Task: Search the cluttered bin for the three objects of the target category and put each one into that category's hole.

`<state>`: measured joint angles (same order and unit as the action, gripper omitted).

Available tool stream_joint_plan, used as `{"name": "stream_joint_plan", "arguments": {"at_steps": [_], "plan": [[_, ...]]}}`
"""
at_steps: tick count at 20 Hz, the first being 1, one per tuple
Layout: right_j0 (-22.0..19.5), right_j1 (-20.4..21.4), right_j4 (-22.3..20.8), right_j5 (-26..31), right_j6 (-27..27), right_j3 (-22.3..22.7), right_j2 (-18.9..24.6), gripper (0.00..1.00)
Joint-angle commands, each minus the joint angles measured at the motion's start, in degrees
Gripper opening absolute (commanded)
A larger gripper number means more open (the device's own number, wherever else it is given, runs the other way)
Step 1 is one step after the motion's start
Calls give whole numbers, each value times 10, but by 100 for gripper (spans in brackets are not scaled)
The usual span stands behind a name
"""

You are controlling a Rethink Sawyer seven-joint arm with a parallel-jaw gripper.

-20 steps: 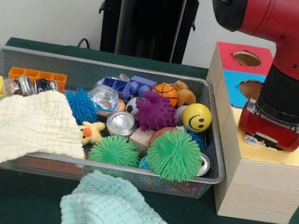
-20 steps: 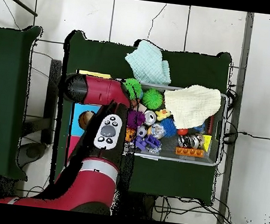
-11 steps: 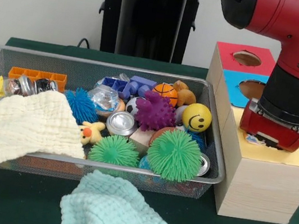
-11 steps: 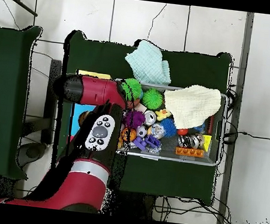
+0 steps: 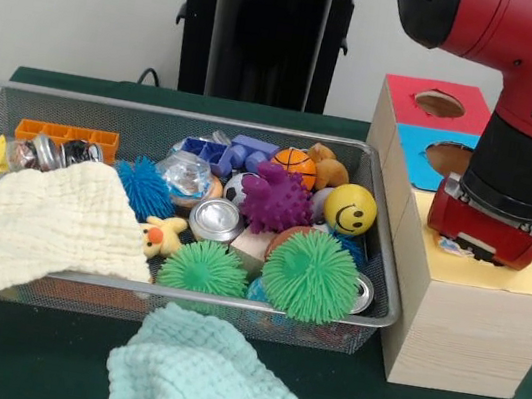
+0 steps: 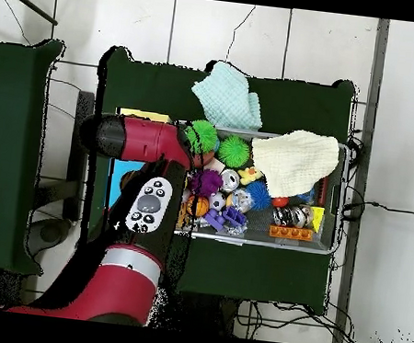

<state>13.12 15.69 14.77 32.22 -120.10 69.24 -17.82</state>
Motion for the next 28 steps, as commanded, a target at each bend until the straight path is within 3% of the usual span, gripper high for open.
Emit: {"name": "stream_joint_plan", "arguments": {"at_steps": [1, 9, 19, 23, 28], "plan": [[-9, -12, 7, 56, -120, 64, 7, 0], [-7, 60, -1, 103, -93, 113, 1, 0], [-10, 112, -5, 250, -83, 109, -5, 0], [-14, 143, -4, 281, -82, 123, -4, 0], [-17, 149, -6, 302, -88, 116, -5, 0]]}}
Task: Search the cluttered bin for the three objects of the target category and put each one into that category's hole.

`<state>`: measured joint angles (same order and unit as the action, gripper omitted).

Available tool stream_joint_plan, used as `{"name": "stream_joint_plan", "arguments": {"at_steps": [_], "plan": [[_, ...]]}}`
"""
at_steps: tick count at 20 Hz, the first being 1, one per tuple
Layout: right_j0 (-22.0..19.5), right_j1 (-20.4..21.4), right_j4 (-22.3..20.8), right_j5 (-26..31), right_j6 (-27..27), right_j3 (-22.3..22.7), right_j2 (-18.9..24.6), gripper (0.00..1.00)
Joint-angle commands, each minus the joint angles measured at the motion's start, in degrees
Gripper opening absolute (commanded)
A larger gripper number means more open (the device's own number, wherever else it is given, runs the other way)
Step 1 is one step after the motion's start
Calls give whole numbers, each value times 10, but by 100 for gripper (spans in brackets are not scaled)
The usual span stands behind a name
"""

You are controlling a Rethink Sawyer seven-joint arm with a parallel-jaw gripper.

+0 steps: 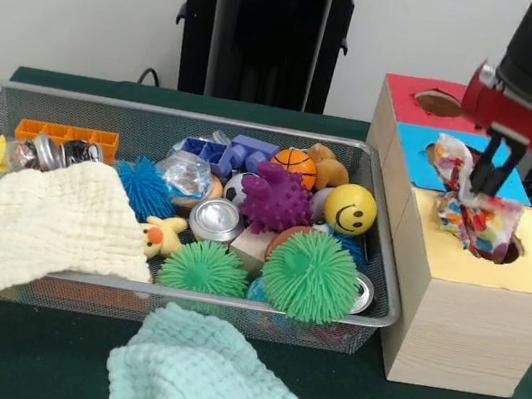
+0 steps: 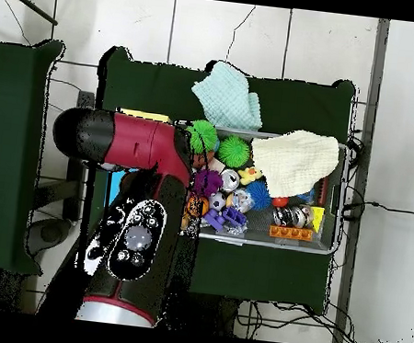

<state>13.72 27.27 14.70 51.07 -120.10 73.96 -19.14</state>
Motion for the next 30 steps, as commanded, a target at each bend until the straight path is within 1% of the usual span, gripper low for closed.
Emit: {"name": "stream_joint_plan", "arguments": {"at_steps": [1, 10, 15, 19, 23, 27, 30], "plan": [[-20, 30, -8, 108, -90, 70, 8, 0], [-17, 23, -3, 34, -95, 106, 23, 0], [-14, 19, -1, 19, -99, 112, 25, 0], [-11, 5, -4, 5, -104, 102, 26, 0], [-5, -13, 1, -35, -115, 99, 33, 0], [7, -28, 2, -37, -134, 79, 26, 0], [9, -27, 8, -47, -136, 83, 25, 0]]}}
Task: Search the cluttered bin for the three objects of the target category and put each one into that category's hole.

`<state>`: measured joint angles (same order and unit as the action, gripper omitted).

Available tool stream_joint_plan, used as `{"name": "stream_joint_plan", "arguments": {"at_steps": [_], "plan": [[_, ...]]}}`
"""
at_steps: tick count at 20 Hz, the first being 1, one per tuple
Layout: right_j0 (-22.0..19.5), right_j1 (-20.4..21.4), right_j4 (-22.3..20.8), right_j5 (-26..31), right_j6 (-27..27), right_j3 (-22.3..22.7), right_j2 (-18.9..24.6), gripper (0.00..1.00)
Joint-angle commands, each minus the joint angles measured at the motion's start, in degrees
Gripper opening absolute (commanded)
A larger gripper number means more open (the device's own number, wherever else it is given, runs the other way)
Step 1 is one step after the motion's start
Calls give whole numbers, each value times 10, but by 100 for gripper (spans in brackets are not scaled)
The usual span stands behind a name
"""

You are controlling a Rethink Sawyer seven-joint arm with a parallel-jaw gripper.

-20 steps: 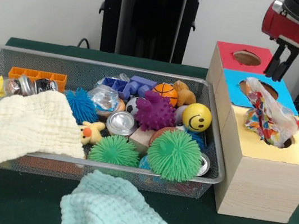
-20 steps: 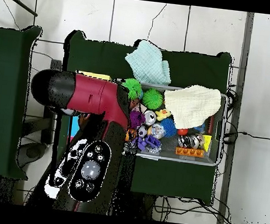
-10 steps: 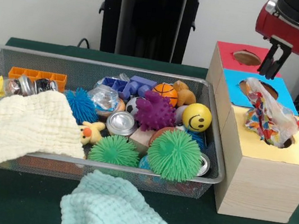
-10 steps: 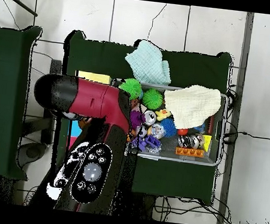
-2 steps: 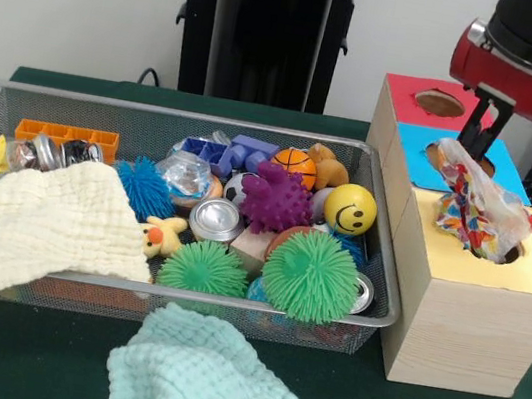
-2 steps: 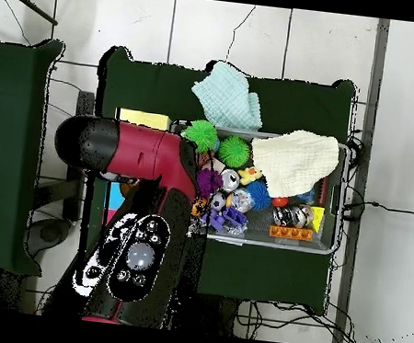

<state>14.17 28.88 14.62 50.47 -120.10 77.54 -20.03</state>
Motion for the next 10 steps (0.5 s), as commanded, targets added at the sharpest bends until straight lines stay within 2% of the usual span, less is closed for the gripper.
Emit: {"name": "stream_joint_plan", "arguments": {"at_steps": [1, 10], "plan": [[4, -42, 10, -45, -136, 49, 34, 0], [1, -47, 16, -54, -130, 47, 35, 0]]}}
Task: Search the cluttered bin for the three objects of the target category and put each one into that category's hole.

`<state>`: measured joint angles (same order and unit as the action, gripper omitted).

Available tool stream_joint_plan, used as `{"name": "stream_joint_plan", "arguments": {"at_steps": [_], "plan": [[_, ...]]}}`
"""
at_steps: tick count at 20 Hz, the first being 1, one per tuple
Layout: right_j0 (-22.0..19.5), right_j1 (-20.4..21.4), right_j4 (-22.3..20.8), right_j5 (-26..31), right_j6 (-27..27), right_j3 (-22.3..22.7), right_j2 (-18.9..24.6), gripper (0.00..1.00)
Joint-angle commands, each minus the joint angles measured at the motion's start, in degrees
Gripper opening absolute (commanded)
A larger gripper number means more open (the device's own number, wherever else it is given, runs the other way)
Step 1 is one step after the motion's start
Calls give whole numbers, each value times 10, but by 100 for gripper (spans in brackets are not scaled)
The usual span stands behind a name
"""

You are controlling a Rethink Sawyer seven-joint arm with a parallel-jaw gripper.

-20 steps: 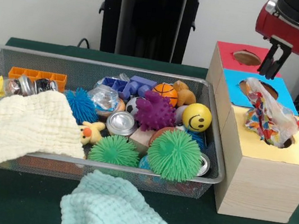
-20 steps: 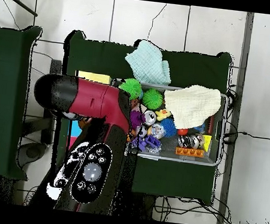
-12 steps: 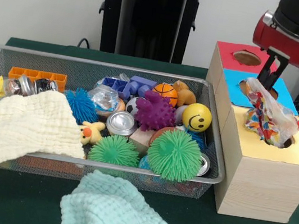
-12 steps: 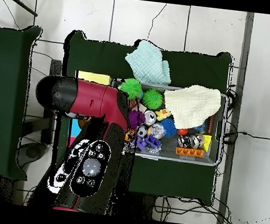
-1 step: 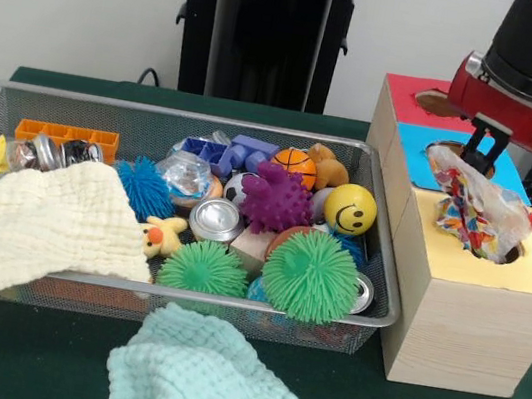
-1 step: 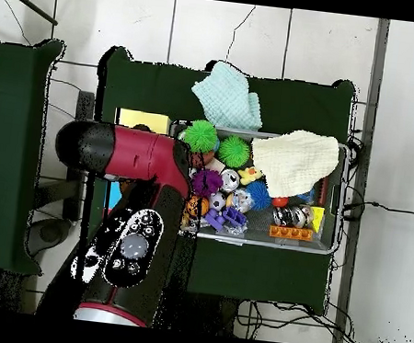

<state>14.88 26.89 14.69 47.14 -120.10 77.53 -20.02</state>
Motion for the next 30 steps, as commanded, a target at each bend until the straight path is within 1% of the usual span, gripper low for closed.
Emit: {"name": "stream_joint_plan", "arguments": {"at_steps": [1, 5, 9, 12, 17, 20, 23, 30], "plan": [[-3, -28, 15, -21, -132, 47, 33, 0], [2, -28, 14, -32, -137, 53, 30, 0], [3, -22, 15, -18, -137, 49, 27, 0], [4, -26, 15, -4, -141, 36, 23, 0], [23, -46, 20, 2, -167, 2, 18, 0], [30, -61, 29, -6, -182, -10, 18, 0], [33, -74, 35, -19, -185, -15, 19, 0], [25, -114, 41, -78, -161, -22, 24, 0]]}}
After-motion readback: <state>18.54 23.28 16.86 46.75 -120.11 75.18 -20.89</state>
